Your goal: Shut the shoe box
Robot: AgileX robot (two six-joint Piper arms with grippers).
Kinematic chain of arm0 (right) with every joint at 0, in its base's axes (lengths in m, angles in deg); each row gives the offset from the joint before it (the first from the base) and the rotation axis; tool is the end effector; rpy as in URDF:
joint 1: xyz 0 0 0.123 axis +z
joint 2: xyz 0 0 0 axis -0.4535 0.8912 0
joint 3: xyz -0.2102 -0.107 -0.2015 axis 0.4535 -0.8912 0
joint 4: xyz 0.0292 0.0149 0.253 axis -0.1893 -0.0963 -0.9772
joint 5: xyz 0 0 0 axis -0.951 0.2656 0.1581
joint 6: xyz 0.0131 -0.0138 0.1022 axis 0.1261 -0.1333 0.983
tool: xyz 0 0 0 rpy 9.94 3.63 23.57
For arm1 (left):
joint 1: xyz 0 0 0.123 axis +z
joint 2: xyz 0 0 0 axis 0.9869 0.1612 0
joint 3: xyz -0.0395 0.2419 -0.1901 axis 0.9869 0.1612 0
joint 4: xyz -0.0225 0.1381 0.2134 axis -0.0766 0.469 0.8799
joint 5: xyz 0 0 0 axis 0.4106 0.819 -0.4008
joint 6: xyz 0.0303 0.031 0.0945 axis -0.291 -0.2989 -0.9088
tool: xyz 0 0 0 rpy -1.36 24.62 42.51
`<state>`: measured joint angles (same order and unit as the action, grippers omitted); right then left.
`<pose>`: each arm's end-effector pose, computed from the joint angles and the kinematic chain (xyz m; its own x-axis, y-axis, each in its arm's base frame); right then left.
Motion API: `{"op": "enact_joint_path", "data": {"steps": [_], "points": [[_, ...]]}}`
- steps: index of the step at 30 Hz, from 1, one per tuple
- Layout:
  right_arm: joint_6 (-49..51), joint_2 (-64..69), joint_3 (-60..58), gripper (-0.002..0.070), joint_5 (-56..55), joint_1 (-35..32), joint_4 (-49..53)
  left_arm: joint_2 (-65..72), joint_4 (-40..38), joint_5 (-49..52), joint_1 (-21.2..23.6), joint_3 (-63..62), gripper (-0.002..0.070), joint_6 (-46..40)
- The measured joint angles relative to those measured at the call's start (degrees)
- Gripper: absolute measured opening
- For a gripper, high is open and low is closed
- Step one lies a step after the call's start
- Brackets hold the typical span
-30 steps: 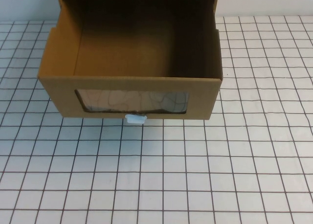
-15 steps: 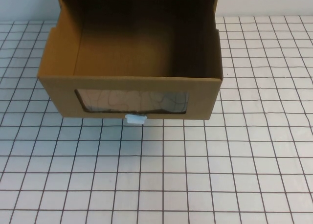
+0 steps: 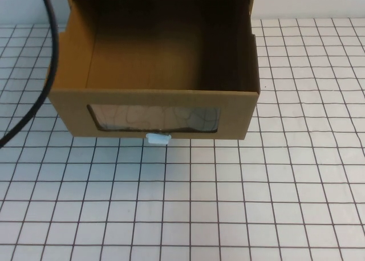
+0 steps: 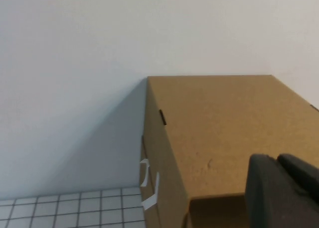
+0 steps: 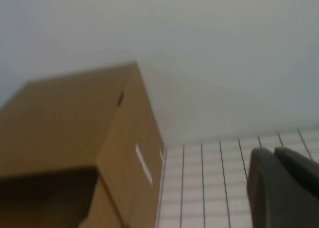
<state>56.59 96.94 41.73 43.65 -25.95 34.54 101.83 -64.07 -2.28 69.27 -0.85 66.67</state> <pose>0.1572 0.0150 0.4867 -0.1526 0.2988 -0.9420 -0.0919 0.9448 0.3145 0.1991 -0.0447 0.4919 -0.0697 -0.0187 -0.9974 0.2366 0.9710 -0.0348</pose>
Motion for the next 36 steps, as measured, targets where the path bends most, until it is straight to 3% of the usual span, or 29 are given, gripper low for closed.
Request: {"op": "enact_joint_path", "data": {"steps": [3,6,10,13,19,26,36], "points": [[-5.0,2.9,-0.2,-0.0015,5.8,0.3,-2.3,4.6,-0.9,0.3,-2.3,-3.0,-0.0002,0.0],[-16.9,5.7,-0.5,-0.0015,10.4,0.3,-10.2,11.0,-4.0,5.8,-3.4,-10.0,-0.0002,-0.8],[-41.3,9.1,-0.6,-0.0015,16.9,0.3,-30.6,22.1,-11.2,16.2,-3.5,-25.1,-0.0002,-6.7],[-52.6,10.6,-0.6,-0.0015,20.9,0.3,-42.9,31.9,-18.4,25.1,-3.5,-37.9,-0.0002,-10.8],[-62.6,11.4,-0.6,-0.0015,25.8,2.5,-52.1,49.9,-26.8,41.1,-3.6,-64.9,-0.0002,-10.6],[-68.8,11.7,-0.6,-0.0015,27.9,16.2,-52.4,64.0,-28.5,42.5,-3.7,-80.0,-0.0002,-4.6],[-79.3,20.7,-0.6,-0.0015,21.0,39.1,-50.2,72.5,-30.5,41.7,-3.7,-81.3,-0.0002,-1.5]]}}
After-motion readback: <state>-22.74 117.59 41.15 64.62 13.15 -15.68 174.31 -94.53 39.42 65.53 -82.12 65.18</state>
